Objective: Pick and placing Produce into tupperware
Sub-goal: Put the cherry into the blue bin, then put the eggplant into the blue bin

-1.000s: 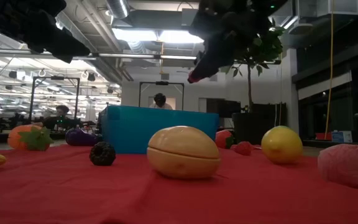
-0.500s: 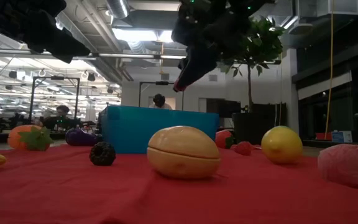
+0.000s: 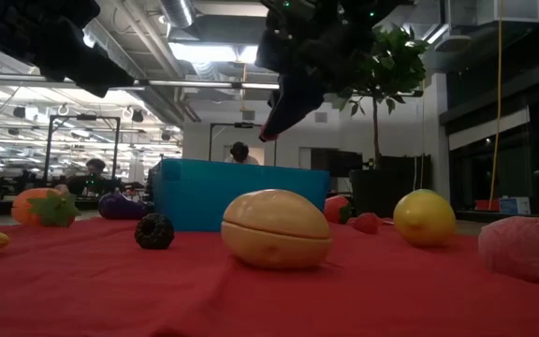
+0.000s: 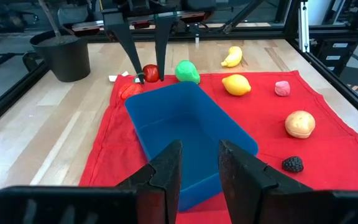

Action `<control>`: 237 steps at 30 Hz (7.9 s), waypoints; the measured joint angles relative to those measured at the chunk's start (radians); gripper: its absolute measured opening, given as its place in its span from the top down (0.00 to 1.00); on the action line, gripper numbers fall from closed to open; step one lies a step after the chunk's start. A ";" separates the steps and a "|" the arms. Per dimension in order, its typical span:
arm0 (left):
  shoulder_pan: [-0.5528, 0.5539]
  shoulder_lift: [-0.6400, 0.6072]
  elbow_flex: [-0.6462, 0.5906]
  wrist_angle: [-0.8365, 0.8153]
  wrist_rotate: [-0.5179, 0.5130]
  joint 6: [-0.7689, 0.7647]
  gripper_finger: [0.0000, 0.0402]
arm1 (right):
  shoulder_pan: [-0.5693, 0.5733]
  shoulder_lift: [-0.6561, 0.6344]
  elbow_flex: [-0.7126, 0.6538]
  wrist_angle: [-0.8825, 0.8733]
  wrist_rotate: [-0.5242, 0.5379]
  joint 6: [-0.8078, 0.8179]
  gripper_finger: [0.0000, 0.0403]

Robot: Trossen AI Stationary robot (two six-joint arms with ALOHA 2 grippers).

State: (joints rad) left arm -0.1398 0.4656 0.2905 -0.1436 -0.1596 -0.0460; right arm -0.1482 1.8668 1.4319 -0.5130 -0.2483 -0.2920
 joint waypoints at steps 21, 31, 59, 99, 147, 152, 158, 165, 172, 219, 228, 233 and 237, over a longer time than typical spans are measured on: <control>0.000 0.000 0.000 -0.001 0.000 -0.005 0.76 | 0.003 0.126 -0.002 0.037 0.002 0.027 0.76; 0.000 0.000 0.000 -0.003 0.000 -0.005 0.76 | 0.013 0.149 -0.002 0.027 0.002 0.027 0.76; 0.000 0.000 0.000 -0.006 0.000 -0.007 0.76 | 0.013 0.149 -0.002 0.021 0.047 0.163 0.62; 0.000 -0.001 0.000 0.027 0.000 0.023 0.76 | 0.017 -0.609 -0.679 0.556 0.126 0.207 0.63; 0.002 0.222 0.253 -0.425 -0.365 -0.343 0.76 | 0.006 -1.104 -1.248 0.912 0.126 0.339 0.63; 0.006 0.375 0.319 -0.494 -0.374 -0.341 0.76 | 0.006 -1.103 -1.248 0.909 0.126 0.337 0.63; 0.037 0.520 0.362 -0.568 -0.373 -0.338 0.70 | 0.006 -1.103 -1.248 0.904 0.126 0.337 0.63; 0.072 0.582 0.367 -0.585 -0.372 -0.342 0.54 | 0.006 -1.103 -1.248 0.904 0.126 0.340 0.63; 0.092 0.583 0.367 -0.586 -0.295 -0.461 0.44 | 0.006 -1.103 -1.248 0.903 0.126 0.340 0.63; 0.254 0.902 0.367 -0.462 0.027 -0.492 0.44 | 0.006 -1.103 -1.247 0.884 0.126 0.337 0.63; 0.254 1.018 0.372 -0.416 0.028 -0.493 0.44 | 0.006 -1.103 -1.247 0.883 0.126 0.337 0.63; 0.254 1.027 0.371 -0.406 0.024 -0.512 0.44 | 0.006 -1.103 -1.247 0.883 0.126 0.337 0.63; 0.254 1.005 0.367 -0.402 0.022 -0.525 0.44 | 0.006 -1.103 -1.247 0.882 0.126 0.337 0.63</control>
State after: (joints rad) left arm 0.1139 1.4709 0.6574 -0.5461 -0.1375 -0.5713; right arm -0.1420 0.7639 0.1848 0.3695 -0.1226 0.0448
